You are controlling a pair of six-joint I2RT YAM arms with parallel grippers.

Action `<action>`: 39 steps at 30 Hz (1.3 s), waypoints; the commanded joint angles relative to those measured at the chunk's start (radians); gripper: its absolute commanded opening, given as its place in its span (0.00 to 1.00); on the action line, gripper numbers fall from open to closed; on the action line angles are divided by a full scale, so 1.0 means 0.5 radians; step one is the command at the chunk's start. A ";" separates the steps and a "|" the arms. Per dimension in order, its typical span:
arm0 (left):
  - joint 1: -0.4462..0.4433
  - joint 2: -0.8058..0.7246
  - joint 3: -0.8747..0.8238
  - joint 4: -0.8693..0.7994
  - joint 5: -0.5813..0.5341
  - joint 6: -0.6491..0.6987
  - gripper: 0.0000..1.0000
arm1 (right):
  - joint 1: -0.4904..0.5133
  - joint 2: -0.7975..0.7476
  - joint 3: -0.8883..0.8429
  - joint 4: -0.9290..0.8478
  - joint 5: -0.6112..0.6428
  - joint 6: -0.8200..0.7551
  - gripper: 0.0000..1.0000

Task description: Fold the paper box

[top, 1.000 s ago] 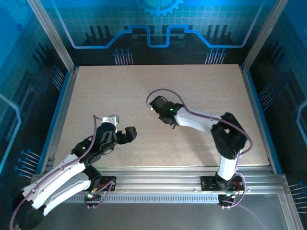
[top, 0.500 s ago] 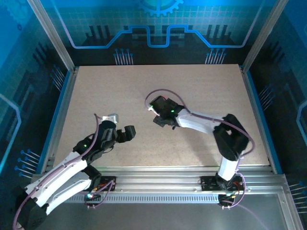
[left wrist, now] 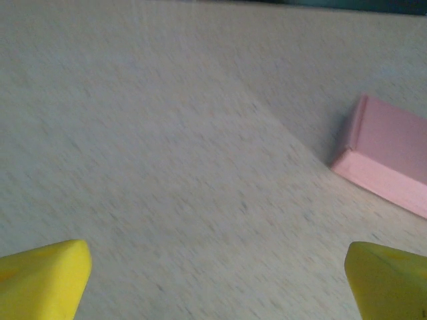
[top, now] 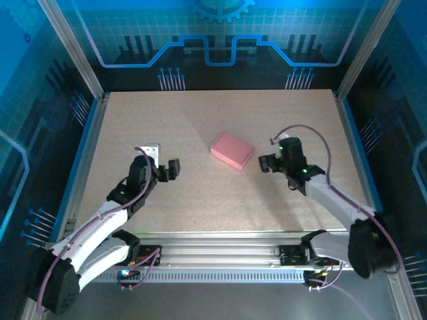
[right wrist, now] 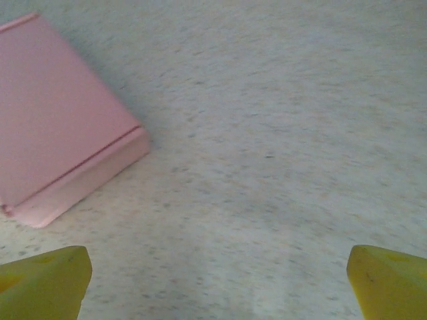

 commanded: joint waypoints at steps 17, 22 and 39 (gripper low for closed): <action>0.706 0.912 -0.306 1.683 0.614 0.290 0.99 | -0.668 0.100 -0.719 1.627 -0.534 -0.005 1.00; 0.734 1.336 -0.236 1.983 0.652 0.290 0.99 | -0.652 0.453 -0.595 1.806 -0.652 -0.036 1.00; 0.706 1.288 -0.150 1.742 0.546 0.300 0.99 | -0.529 0.713 -0.441 1.739 -0.555 -0.150 1.00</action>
